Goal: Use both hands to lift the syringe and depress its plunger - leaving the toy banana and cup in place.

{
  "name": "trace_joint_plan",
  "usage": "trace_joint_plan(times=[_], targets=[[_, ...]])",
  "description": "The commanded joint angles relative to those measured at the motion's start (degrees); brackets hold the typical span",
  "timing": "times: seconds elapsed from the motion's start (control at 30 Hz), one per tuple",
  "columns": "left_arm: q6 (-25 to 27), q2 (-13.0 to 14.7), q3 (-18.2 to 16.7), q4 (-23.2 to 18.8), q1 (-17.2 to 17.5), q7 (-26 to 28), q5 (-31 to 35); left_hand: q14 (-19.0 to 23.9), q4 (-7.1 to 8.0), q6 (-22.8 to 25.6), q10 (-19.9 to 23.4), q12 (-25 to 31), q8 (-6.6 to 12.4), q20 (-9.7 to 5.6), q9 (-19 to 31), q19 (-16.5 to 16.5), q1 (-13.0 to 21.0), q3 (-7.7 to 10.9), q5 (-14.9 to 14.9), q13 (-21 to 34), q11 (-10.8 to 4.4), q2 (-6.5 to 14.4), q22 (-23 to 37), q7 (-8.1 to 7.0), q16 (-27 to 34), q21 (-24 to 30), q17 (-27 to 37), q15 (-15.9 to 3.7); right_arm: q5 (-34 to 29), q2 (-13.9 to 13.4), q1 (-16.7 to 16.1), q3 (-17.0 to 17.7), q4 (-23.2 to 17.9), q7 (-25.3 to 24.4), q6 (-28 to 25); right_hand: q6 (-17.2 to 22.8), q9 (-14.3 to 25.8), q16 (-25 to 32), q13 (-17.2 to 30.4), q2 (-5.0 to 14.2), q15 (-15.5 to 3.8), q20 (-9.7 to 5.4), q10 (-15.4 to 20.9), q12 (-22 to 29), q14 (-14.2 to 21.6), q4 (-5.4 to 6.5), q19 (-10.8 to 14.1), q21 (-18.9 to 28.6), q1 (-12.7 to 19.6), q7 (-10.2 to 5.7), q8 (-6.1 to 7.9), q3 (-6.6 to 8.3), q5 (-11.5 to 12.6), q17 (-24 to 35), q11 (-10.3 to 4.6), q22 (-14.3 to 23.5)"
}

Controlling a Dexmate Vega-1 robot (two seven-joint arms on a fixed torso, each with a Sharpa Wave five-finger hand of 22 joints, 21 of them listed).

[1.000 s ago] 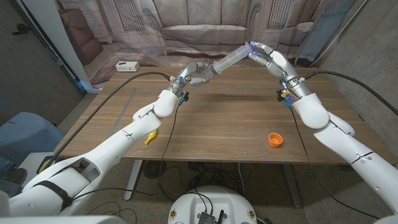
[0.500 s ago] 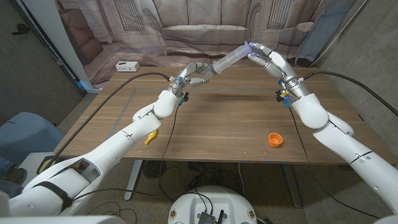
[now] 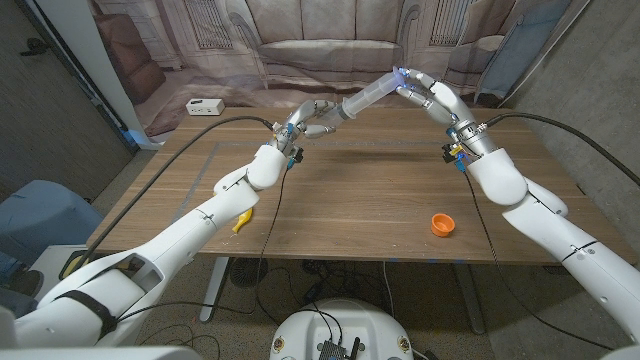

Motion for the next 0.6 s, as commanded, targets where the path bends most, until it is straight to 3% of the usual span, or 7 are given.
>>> trace_joint_plan(times=[0.03,0.6], targets=[[-0.68,-0.37,0.34,1.11,-0.82,-0.11,0.06,1.45,1.78,0.52,0.67,0.15,0.18,-2.34,0.22,2.83,0.68,3.80,0.60,0.11,0.19,1.88,0.10,-0.24,0.13,0.60,0.13,-1.54,0.24,-0.10,1.16,-1.04,0.67,1.07,-0.15,0.66,0.25,0.25,0.08,0.55,-0.05,0.15,0.55,0.18,0.58,0.15,0.73,0.34,0.31,-0.10,0.27,0.47,0.28,0.20,0.03,0.12],[-1.52,-0.51,0.47,2.22,-1.67,-0.09,0.27,1.52,1.80,0.64,0.63,-0.02,0.12,-2.37,0.23,2.74,0.57,4.02,0.81,0.22,0.10,1.91,0.10,-0.21,0.13,0.77,0.14,-1.51,0.09,-0.39,1.81,-1.82,0.90,1.45,-0.48,1.09,0.25,0.34,0.09,0.68,0.01,0.28,1.07,0.26,1.22,0.11,1.38,0.41,0.46,0.09,0.35,0.59,0.29,0.17,0.01,0.11]])
